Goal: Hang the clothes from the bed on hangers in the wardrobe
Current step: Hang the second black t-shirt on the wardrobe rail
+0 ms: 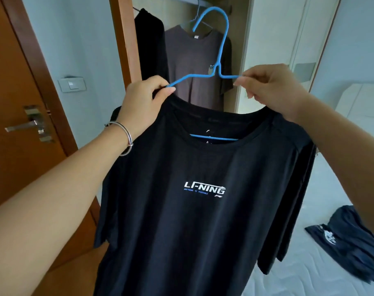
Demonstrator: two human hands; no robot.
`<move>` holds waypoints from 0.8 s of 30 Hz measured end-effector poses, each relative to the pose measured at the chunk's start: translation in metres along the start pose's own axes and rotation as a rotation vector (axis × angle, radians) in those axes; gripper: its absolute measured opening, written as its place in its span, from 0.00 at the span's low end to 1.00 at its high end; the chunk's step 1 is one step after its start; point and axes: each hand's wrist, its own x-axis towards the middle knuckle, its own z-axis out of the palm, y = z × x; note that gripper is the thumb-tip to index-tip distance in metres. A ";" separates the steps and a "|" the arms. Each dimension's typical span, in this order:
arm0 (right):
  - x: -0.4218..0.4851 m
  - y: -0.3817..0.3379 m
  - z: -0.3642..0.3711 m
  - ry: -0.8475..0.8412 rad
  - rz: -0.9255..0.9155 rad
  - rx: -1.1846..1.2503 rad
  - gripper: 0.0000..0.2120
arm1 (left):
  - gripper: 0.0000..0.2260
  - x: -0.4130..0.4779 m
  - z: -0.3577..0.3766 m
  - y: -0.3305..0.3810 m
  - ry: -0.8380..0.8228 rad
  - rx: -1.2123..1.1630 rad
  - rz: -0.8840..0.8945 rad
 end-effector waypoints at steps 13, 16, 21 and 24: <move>0.116 0.063 0.033 0.066 -0.031 -0.137 0.07 | 0.19 0.027 0.178 -0.049 -0.312 0.175 0.450; 0.135 0.075 0.036 0.120 0.004 -0.207 0.09 | 0.17 0.052 0.199 -0.055 -0.331 0.109 0.540; 0.165 0.085 0.044 0.220 0.046 -0.292 0.09 | 0.24 0.065 0.239 -0.103 -0.343 0.199 0.744; 0.188 0.077 0.046 0.283 0.047 -0.329 0.08 | 0.26 0.072 0.259 -0.143 -0.382 0.260 0.783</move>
